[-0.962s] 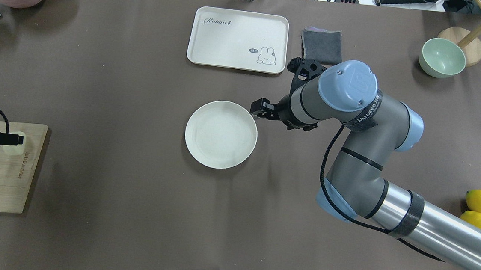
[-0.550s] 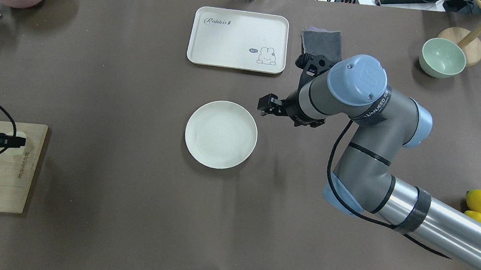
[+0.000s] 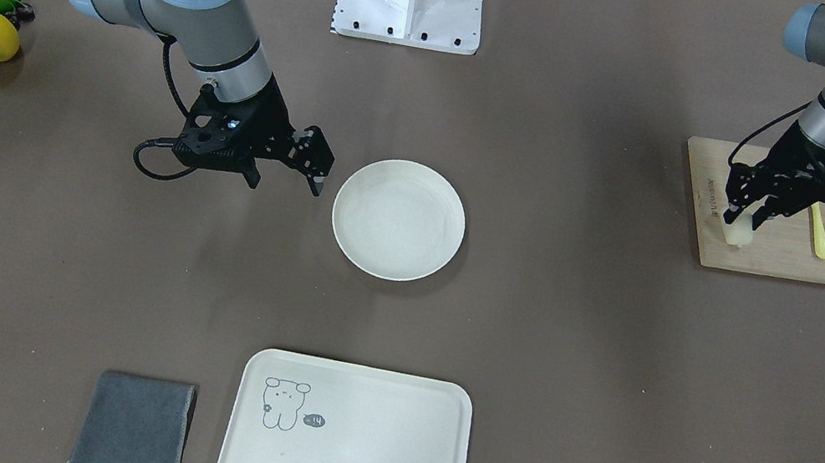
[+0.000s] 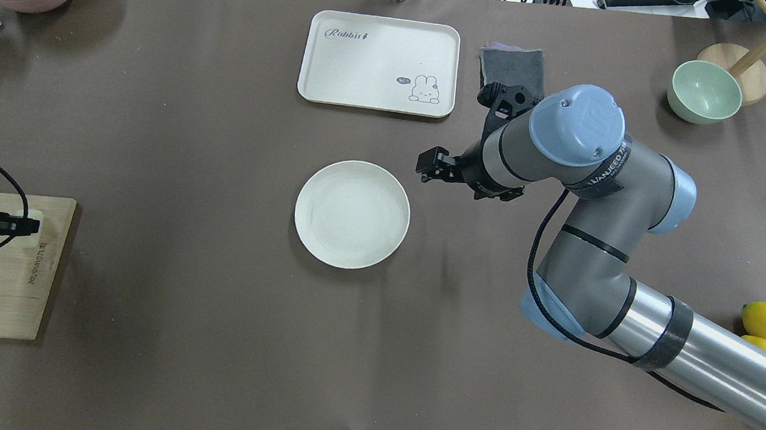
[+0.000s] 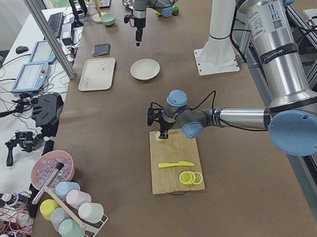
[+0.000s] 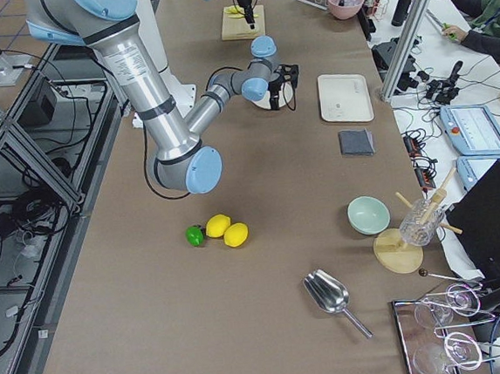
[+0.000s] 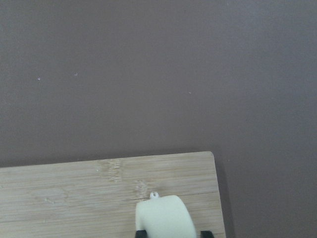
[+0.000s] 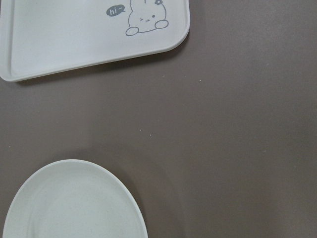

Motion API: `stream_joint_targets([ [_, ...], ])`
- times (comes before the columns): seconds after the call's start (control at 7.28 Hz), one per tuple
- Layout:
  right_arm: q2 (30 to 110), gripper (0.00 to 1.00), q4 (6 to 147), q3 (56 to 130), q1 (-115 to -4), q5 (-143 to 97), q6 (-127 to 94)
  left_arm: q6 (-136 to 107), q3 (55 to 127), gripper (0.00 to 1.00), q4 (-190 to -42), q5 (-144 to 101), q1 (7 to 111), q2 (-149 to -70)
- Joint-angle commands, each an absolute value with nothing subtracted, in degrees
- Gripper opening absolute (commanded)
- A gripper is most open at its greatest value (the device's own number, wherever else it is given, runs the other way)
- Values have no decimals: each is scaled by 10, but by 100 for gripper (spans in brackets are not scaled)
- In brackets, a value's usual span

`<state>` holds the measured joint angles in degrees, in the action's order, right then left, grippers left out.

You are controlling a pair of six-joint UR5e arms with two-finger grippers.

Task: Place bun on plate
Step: 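Withdraw the right gripper from the plate while the left gripper grasps the bun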

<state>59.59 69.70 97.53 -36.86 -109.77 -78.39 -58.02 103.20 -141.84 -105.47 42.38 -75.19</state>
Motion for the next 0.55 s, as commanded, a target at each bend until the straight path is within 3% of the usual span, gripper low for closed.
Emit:
stream_joint_targets([
  [0.0, 596, 99, 697, 979, -376, -1099, -784, -572, 1041, 0, -1419, -1057, 431, -750],
  [0.41, 596, 100, 699, 983, -402, -1125, -784, -529, 1074, 0, -1381, -1110, 484, -764],
])
